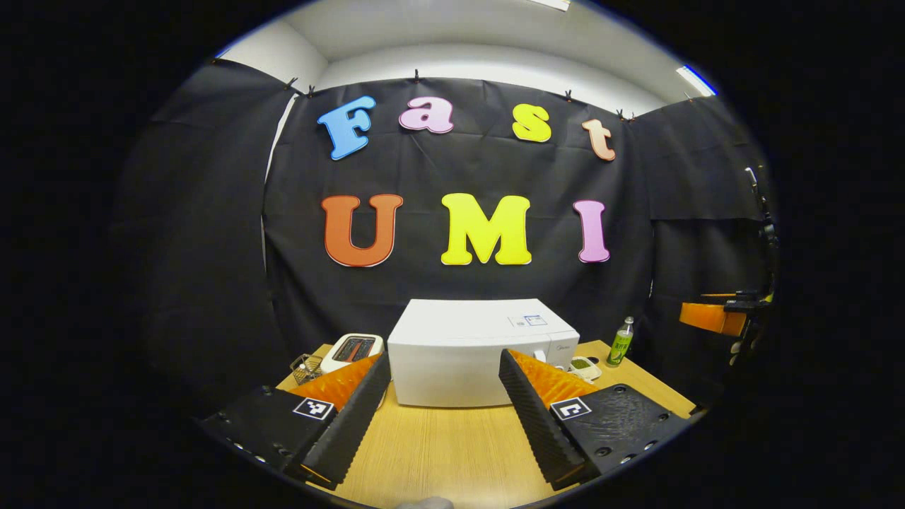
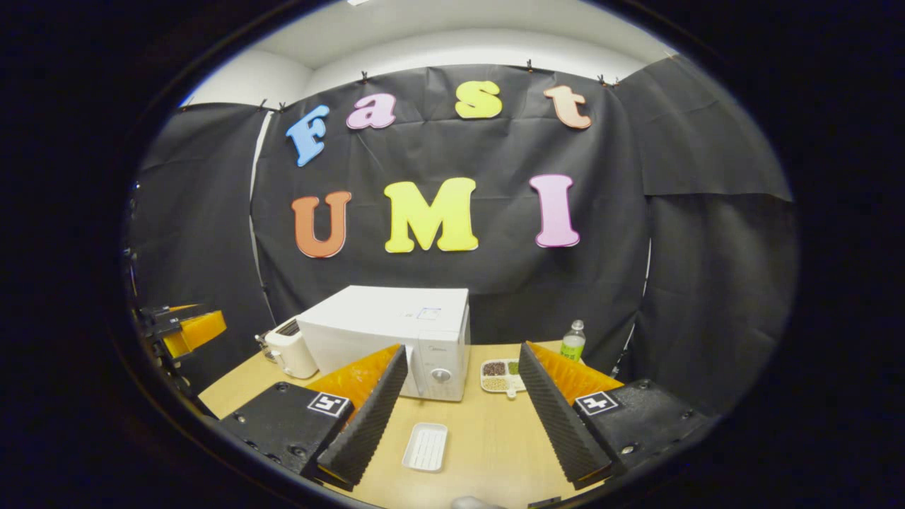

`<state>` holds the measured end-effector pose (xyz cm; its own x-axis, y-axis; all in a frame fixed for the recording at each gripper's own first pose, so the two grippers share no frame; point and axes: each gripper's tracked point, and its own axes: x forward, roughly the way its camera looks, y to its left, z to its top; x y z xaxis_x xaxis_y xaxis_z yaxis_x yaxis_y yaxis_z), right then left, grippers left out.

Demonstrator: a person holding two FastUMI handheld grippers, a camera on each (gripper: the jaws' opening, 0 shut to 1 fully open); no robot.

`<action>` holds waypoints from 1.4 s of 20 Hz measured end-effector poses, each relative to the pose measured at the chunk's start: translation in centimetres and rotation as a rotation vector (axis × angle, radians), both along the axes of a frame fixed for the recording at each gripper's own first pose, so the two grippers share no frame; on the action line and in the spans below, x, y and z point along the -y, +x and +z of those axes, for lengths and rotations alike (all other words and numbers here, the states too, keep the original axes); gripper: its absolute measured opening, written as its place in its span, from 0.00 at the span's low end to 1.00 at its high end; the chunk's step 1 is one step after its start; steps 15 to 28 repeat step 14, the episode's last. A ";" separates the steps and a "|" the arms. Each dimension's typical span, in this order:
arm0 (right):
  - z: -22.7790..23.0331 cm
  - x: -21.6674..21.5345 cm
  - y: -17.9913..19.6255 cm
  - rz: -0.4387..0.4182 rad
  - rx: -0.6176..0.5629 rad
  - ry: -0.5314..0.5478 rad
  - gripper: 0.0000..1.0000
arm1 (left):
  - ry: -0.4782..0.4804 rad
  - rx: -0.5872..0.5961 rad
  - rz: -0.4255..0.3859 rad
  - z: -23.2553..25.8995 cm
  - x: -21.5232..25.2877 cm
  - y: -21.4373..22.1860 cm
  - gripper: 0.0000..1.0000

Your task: Open the microwave oven with the left hand, put the food in, and close the microwave oven.

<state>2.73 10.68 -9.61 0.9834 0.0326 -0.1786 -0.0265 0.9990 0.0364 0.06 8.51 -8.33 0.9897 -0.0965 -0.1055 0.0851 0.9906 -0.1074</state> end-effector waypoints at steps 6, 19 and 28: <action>0.7 0.3 -0.3 -0.019 0.013 0.010 0.92 | -0.013 0.024 -0.021 1.5 0.6 0.4 0.95; 1.2 0.7 -0.6 -0.040 0.024 0.010 0.92 | -0.030 0.020 -0.044 1.9 1.3 0.4 0.95; 1.2 0.7 -0.6 -0.040 0.024 0.010 0.92 | -0.030 0.020 -0.044 1.9 1.3 0.4 0.95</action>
